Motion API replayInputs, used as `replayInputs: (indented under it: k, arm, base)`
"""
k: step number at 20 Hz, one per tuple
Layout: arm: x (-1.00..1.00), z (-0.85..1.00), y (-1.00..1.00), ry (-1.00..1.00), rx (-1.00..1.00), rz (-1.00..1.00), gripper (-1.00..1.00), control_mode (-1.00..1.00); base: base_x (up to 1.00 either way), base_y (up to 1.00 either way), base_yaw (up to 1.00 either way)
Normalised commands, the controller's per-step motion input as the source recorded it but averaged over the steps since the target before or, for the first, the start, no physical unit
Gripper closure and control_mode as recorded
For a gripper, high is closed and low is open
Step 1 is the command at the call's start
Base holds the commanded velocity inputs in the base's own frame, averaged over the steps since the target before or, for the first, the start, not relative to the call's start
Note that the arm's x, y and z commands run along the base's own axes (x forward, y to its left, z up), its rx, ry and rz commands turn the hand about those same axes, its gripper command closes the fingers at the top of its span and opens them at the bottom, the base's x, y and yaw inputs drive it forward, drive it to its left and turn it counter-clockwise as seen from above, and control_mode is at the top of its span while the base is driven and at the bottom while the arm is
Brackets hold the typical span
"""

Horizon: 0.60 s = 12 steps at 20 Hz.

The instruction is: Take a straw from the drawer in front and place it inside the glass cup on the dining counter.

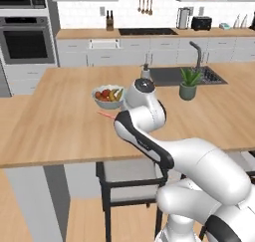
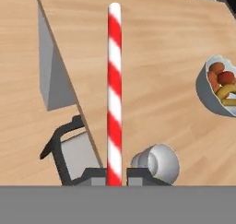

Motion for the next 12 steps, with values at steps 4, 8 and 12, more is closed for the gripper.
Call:
replayInputs:
  k: [4, 8, 12]
  arm:
    - [0.0, 0.0, 0.0, 0.0, 0.0, 0.0, 1.0, 1.0]
    - [0.0, 0.0, 0.0, 0.0, 0.0, 0.0, 1.0, 1.0]
    - [0.47, 0.0, -0.06, -0.14, 0.07, 0.14, 1.0, -1.0]
  base:
    - [0.69, -0.22, 0.2]
    - [0.74, -0.13, 0.15]
    - [0.0, 0.0, 0.0]
